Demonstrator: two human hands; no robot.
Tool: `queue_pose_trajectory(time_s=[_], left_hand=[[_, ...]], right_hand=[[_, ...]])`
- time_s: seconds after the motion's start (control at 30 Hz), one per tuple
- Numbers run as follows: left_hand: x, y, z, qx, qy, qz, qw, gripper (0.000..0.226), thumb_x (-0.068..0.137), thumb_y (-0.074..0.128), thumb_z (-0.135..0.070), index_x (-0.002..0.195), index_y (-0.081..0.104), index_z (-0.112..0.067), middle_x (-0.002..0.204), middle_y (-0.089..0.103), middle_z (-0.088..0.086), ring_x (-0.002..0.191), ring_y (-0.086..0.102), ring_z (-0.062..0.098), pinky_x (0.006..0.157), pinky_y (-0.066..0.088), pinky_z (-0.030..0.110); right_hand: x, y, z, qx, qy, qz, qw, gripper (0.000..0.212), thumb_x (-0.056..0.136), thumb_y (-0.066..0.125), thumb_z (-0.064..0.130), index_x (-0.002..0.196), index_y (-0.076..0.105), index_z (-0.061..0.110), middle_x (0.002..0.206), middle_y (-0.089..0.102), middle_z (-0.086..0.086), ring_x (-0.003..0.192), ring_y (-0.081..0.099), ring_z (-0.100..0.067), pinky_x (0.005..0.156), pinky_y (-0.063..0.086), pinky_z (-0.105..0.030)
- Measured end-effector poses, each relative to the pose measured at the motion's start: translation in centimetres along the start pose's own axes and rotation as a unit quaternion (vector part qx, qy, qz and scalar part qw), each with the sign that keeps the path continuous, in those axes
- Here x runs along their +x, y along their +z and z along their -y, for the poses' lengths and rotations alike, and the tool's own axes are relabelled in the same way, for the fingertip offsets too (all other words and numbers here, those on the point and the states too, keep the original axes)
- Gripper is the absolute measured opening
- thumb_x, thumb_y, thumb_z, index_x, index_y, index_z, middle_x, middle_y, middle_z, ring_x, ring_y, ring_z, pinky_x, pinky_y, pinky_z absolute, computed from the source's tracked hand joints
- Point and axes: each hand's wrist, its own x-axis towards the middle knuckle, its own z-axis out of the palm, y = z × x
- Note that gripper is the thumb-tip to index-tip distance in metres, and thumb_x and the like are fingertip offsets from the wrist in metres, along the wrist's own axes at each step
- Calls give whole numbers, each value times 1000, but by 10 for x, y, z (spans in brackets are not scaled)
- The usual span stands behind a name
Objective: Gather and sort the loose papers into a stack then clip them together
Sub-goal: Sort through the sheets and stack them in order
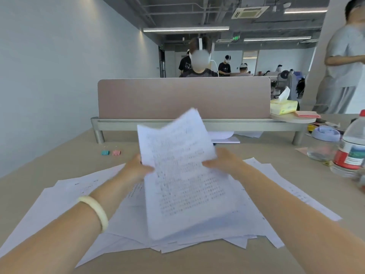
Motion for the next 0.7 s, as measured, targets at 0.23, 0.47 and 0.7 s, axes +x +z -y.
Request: queue_pose_trajectory(time_s=[0.23,0.47,0.7], left_hand=[[10,37,36,-77,-148,27,986,65,89,61,-8,146,29,-9,143,43,9,127,46,25,88,38,27],[13,33,41,-112,-173,-2,979,61,86,64,-9,141,37,-11,134,51,9,105,51,22,65,43,25],[6,40,41,193,-73,74,976,55,88,62,-30,139,43,-21,141,43,2,130,41,22,102,35,31]], right_hand=[[-4,34,-34,-295,159,33,941,57,89,56,38,135,35,12,137,37,-15,128,38,-32,103,35,-37],[7,30,-36,-156,147,68,974,54,85,62,13,133,37,6,128,52,-16,115,52,-29,92,48,-35],[-16,-34,-59,-60,159,-24,985,69,85,59,2,144,25,15,114,53,-11,97,53,-25,65,49,-28]])
